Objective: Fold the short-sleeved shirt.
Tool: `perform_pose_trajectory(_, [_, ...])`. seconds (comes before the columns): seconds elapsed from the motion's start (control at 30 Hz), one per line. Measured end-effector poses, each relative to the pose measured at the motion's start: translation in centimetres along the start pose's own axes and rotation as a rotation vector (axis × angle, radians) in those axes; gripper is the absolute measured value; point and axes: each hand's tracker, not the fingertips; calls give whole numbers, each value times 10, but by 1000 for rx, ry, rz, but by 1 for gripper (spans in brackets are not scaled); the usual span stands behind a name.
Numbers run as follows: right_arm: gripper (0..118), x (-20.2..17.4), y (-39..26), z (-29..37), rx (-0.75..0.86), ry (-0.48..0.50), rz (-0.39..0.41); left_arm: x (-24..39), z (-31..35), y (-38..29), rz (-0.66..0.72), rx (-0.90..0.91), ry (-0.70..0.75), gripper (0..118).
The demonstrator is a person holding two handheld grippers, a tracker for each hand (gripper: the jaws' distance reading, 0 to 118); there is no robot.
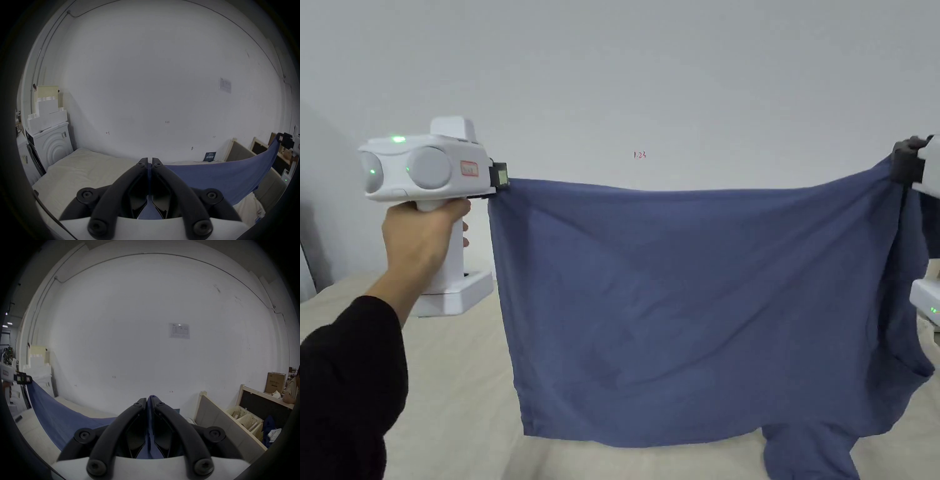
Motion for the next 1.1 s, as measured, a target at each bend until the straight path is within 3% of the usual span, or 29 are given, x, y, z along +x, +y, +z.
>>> perform_pose_trajectory(0.33, [3,-13,-111,-32,-151,-21,44,16,-41,-105,-51,-55,-5,0])
perform_pose_trajectory(0.53, [3,-17,-184,-15,-239,6,16,10,-38,-190,-40,-155,-31,1])
perform_pose_trajectory(0.73, [3,-22,-257,31,-350,32,-28,-9,-25,-278,-1,-277,-30,1])
perform_pose_trajectory(1.1, [3,-25,-357,142,-497,44,-115,-42,71,-398,34,-472,4,1])
